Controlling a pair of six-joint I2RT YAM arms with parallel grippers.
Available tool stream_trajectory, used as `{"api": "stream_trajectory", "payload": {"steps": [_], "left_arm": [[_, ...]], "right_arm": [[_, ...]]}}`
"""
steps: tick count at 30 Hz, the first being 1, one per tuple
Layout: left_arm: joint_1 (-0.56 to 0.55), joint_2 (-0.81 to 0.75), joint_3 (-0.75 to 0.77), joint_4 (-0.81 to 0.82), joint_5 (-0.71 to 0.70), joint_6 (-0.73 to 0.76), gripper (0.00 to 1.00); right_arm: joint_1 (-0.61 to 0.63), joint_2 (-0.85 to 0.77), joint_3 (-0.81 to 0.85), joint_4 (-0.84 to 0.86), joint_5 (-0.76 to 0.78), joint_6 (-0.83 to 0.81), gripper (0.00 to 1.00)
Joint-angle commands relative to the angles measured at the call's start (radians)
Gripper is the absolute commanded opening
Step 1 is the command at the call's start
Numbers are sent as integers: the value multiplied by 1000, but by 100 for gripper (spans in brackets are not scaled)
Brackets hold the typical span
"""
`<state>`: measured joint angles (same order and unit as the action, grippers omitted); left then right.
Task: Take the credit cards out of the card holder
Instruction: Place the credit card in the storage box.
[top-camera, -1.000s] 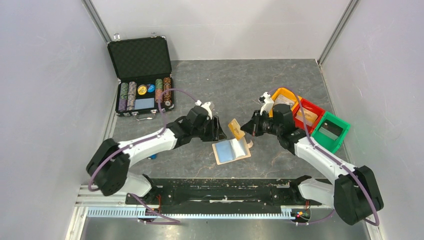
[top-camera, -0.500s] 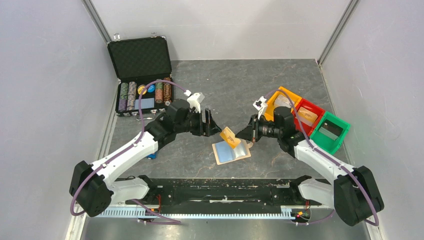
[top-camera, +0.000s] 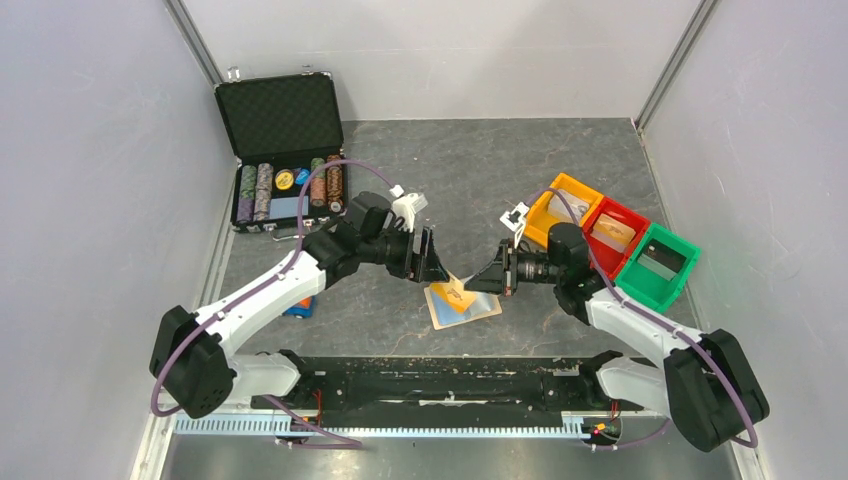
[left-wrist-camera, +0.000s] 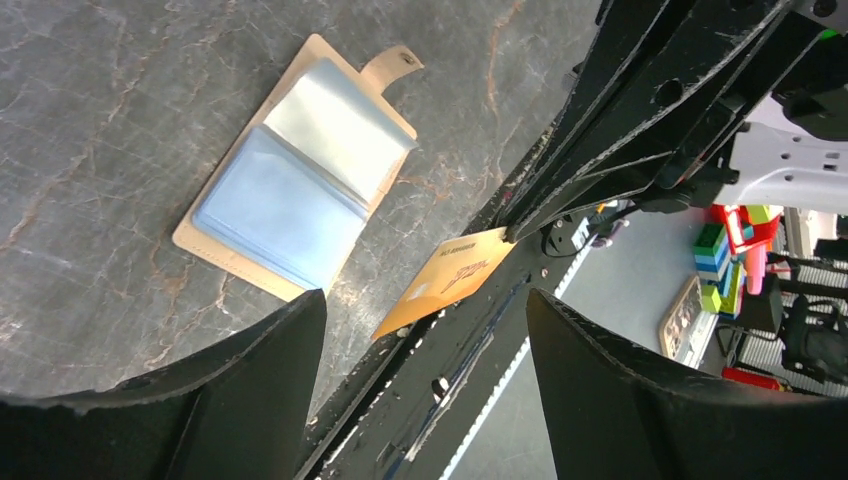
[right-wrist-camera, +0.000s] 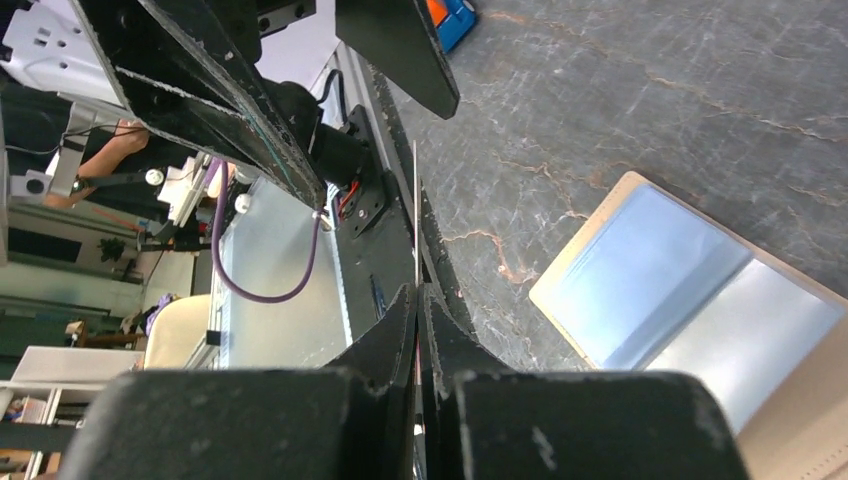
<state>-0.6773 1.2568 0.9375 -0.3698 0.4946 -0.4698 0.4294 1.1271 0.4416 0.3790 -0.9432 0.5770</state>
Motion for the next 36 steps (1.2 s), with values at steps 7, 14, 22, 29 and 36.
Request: {"api": "stream_trajectory", "payload": {"steps": [7, 14, 22, 29, 36], "left_arm": [[1, -7, -77, 176, 200, -73, 71], [2, -12, -93, 235, 258, -117, 50], [9, -3, -163, 363, 301, -233, 2], [30, -66, -202, 409, 199, -289, 2], [55, -160, -273, 530, 115, -392, 2]], "right_arm": [[17, -47, -9, 92, -53, 32, 0], [18, -47, -18, 84, -52, 23, 0], [16, -65, -6, 81, 0, 44, 17], [9, -156, -38, 96, 150, 114, 54], [6, -205, -112, 200, 195, 234, 60]]}}
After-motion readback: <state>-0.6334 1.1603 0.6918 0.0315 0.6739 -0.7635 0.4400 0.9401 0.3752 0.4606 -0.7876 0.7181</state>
